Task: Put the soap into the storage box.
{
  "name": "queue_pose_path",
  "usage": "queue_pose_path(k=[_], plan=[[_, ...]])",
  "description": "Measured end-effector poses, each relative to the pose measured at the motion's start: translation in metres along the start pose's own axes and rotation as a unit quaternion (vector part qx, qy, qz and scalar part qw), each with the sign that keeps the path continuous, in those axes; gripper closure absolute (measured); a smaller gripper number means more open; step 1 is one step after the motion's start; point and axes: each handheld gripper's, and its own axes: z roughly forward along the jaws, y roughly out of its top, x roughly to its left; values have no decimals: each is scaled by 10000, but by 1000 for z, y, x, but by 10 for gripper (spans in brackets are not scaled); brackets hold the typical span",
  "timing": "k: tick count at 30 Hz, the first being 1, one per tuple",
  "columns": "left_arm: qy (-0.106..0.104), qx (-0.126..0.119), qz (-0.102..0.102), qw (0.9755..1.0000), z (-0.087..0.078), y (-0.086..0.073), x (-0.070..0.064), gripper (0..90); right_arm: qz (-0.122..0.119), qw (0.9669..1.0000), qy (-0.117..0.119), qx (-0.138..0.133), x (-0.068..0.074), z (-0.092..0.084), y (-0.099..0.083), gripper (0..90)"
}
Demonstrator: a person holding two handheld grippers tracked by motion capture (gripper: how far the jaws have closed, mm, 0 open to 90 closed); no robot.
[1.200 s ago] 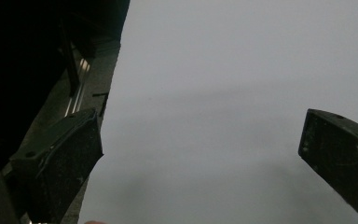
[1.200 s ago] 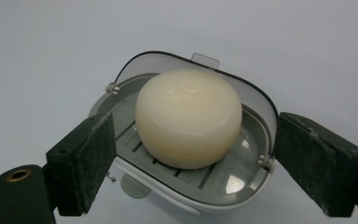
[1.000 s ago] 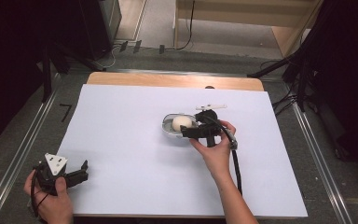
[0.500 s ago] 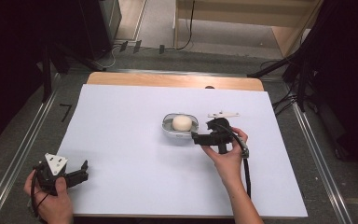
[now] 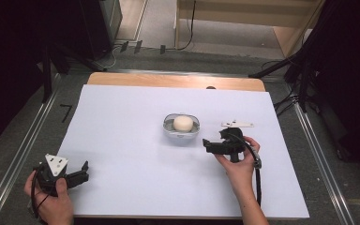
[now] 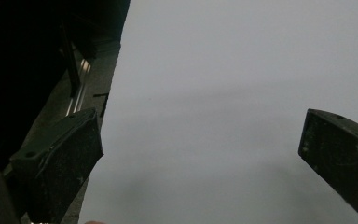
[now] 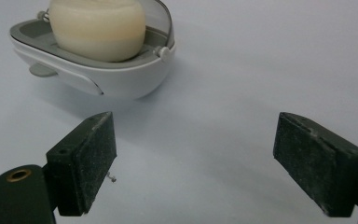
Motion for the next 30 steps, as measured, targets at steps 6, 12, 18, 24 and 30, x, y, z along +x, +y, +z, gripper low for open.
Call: queue_pose_path(k=[6,12,18,24,30], plan=[[10,6,17,10000,0,0,0,1,11,10000,-84,5,-10,-5,-12,137],[16,5,19,10000,0,0,0,1,74,9999,-106,20,-19,-9,-23,137],[20,7,23,10000,0,0,0,1,88,9997,-203,34,-28,-13,-33,137],[20,9,32,10000,0,0,-1,1,135,9996,-262,41,-40,-20,-44,136],[25,12,47,10000,0,0,-1,1,182,9993,-321,45,-51,-27,-53,135]])
